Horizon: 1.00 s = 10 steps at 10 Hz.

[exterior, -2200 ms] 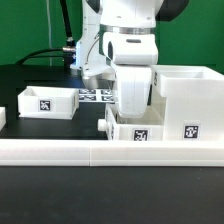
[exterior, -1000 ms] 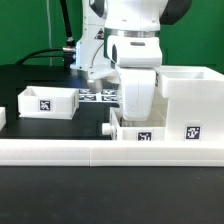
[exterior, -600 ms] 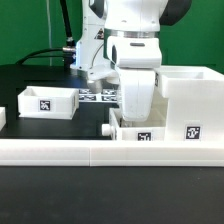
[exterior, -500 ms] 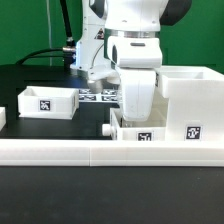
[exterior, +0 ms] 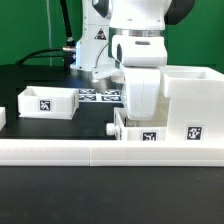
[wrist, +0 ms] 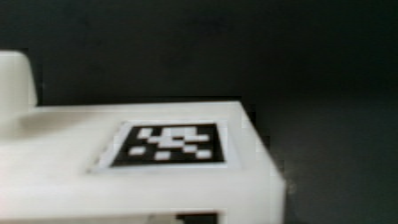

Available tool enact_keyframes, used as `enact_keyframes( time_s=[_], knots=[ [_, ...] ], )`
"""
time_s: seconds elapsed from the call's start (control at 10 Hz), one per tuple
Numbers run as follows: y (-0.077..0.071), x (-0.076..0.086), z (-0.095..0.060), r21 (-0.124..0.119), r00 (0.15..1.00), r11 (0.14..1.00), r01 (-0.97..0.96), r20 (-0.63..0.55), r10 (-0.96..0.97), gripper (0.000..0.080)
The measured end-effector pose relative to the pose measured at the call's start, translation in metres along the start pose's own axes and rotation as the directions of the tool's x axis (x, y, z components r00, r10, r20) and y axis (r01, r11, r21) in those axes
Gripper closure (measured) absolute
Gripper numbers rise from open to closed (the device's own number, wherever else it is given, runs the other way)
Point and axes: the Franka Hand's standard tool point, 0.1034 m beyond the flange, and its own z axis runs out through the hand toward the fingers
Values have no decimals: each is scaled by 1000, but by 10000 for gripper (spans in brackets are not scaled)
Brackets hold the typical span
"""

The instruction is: Assemble drawer

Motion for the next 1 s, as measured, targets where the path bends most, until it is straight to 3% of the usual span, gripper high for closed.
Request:
enact_keyframes(
  time_s=[0.1, 0.2, 0.5, 0.6, 0.7, 1.0],
  knots=[
    [0, -1, 0, 1, 1000, 1000, -2, 0, 2, 680],
    [0, -2, 0, 1, 1000, 1000, -3, 0, 3, 680],
    [0, -1, -4, -2, 1000, 1000, -12, 1, 12, 232],
    [-1, 0, -8, 9, 999, 999, -39, 5, 39, 232],
    [0, 0, -14, 13, 999, 999, -40, 8, 40, 165],
    [4, 0, -37, 10, 999, 999, -51, 17, 51, 151]
  ],
)
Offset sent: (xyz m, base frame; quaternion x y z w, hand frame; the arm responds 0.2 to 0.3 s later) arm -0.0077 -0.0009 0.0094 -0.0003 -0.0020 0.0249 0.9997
